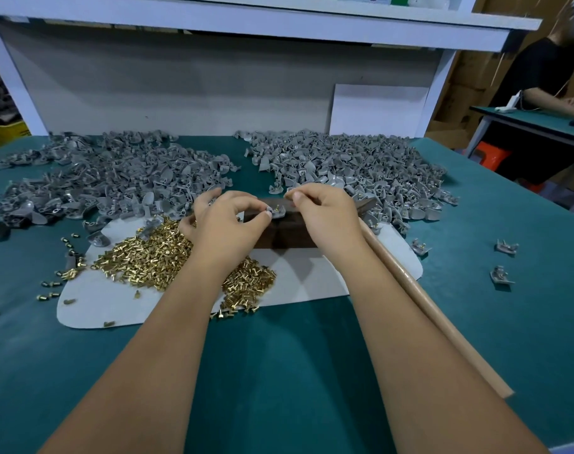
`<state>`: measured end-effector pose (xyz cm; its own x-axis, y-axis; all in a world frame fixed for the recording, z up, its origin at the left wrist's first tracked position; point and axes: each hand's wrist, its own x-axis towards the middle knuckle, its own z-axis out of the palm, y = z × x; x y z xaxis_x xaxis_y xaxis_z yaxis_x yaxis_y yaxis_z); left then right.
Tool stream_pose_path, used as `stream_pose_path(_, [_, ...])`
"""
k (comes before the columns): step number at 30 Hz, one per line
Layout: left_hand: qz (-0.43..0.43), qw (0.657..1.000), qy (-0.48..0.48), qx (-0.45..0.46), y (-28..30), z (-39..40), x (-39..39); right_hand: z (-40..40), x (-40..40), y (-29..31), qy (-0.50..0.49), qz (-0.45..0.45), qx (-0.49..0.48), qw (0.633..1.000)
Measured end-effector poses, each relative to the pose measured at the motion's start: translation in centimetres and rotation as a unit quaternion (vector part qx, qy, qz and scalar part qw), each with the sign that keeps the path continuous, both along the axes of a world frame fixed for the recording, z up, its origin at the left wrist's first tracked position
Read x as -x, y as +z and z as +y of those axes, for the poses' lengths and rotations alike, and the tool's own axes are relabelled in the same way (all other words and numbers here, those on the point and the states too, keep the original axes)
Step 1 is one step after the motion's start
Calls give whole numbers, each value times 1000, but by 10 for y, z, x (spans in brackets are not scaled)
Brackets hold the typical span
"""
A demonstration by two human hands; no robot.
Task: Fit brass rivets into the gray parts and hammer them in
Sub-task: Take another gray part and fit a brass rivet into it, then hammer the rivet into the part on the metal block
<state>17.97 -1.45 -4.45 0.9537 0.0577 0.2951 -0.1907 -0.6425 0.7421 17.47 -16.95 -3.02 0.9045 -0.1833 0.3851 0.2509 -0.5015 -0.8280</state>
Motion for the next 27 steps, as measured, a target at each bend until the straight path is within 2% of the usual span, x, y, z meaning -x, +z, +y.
stream_pose_path(4, [12, 1000, -8, 18, 1, 0, -2, 1, 2, 2, 8, 10, -28, 1000])
stream_pose_path(9, [26, 999, -15, 41, 2, 0, -2, 2, 1, 2, 17, 13, -11, 1000])
stream_pose_path(15, [2, 1000, 8, 17, 1, -4, 0, 1, 8, 10, 23, 47, -29, 998])
stream_pose_path(17, [-6, 1000, 11, 12, 1, -4, -1, -7, 16, 18, -4, 44, -23, 999])
stream_pose_path(18, [-7, 1000, 11, 13, 1, -4, 0, -14, 22, 22, -37, 42, 4, 998])
stream_pose_path(20, [-9, 1000, 11, 16, 1, -5, 0, -32, 34, 28, -125, 70, 127, 981])
stream_pose_path(22, [-13, 1000, 14, 8, 2, -6, 2, -49, 50, 31, -198, 162, 255, 933])
stream_pose_path(25, [-13, 999, 25, -15, 3, -8, 3, -56, 68, 24, -206, 296, 362, 859])
stream_pose_path(27, [-11, 999, 27, -20, 4, -9, 5, -53, 72, 15, -202, 298, 397, 844])
